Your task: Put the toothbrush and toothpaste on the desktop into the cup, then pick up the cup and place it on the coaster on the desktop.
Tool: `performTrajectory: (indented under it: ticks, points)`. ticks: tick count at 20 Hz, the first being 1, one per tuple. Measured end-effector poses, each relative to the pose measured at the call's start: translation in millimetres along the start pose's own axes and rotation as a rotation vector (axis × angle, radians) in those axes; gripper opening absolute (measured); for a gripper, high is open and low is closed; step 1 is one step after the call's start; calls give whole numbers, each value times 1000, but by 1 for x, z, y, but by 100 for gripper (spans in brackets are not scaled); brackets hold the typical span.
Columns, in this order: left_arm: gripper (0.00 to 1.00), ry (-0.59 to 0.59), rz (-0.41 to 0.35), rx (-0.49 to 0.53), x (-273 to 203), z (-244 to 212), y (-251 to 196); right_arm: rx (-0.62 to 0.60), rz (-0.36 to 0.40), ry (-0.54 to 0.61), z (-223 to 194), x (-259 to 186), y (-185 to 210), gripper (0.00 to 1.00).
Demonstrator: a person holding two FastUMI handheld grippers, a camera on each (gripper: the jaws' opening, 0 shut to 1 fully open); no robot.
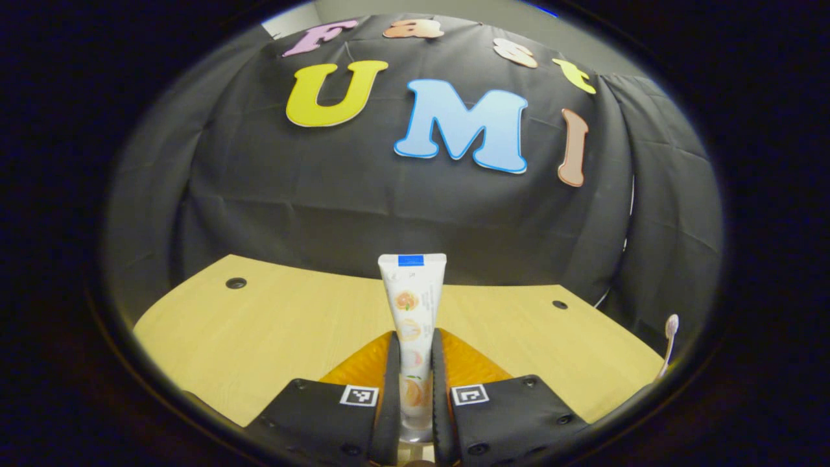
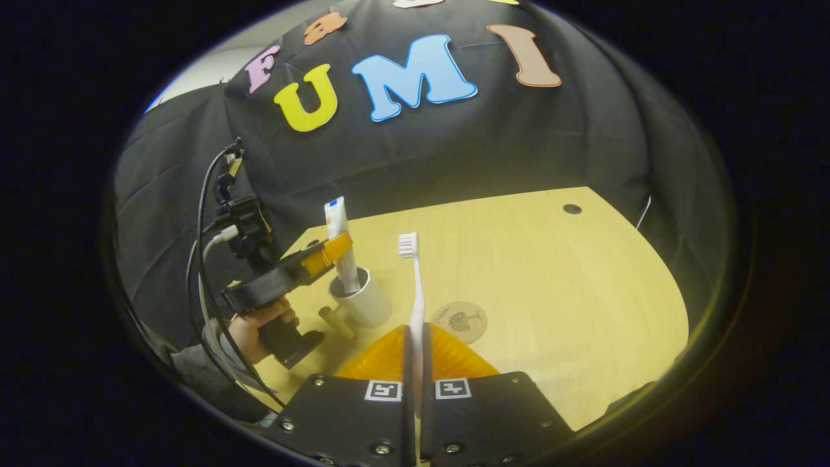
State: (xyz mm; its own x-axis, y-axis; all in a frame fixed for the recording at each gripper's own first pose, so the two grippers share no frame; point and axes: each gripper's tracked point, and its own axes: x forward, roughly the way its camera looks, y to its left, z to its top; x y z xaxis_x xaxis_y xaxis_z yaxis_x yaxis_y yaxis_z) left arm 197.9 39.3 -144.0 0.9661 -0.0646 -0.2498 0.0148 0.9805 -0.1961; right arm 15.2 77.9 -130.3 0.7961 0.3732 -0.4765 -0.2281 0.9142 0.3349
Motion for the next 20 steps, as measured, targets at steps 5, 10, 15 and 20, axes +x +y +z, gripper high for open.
performTrajectory:
  ticks: [5,10,15,20]
  points:
    - [29,23,-12,36,-3,-7,-3,-6,28,-29,16,10,11,4]
    - [60,49,-16,40,-11,-18,-3,-17,57,-44,25,15,20,4]
    - [79,62,-15,22,-25,-18,-1,-43,93,-73,40,22,32,4]
    - [80,67,-5,4,-53,-14,3,-67,162,-120,66,34,55,5]
